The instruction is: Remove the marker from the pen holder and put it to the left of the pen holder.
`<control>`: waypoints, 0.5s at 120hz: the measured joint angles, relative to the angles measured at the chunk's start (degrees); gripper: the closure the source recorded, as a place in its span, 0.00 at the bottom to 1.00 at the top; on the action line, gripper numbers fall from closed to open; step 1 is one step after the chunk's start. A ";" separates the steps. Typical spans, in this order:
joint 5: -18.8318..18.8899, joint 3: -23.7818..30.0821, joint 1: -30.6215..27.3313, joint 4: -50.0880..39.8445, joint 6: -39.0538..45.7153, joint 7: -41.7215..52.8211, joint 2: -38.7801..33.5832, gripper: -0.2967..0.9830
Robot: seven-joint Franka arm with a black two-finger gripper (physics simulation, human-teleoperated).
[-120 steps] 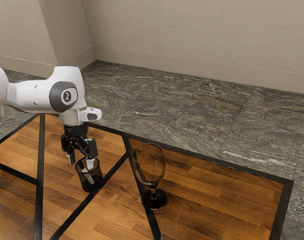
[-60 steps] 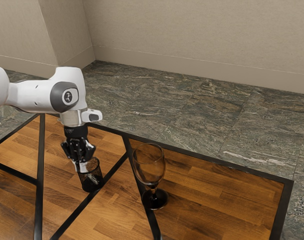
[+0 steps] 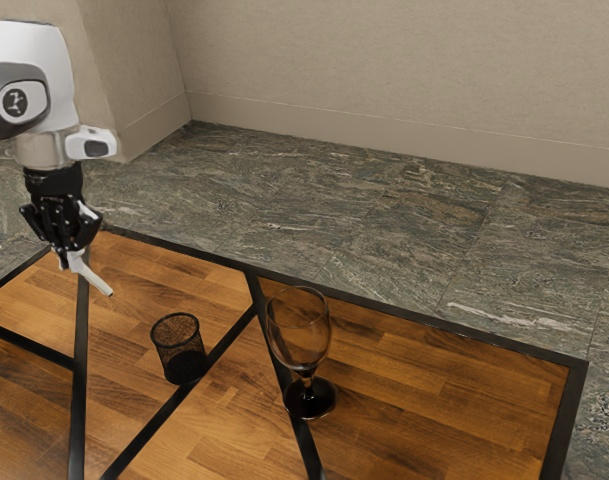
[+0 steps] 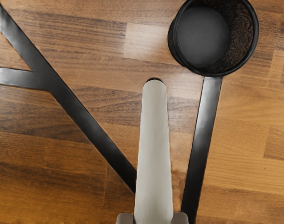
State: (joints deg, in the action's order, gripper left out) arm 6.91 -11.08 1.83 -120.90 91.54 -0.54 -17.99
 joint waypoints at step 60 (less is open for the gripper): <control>27.10 -5.89 -2.13 -34.09 53.36 5.15 -8.52 0.84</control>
State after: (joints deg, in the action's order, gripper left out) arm 34.00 -16.98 -0.30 -154.99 144.89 4.62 -26.50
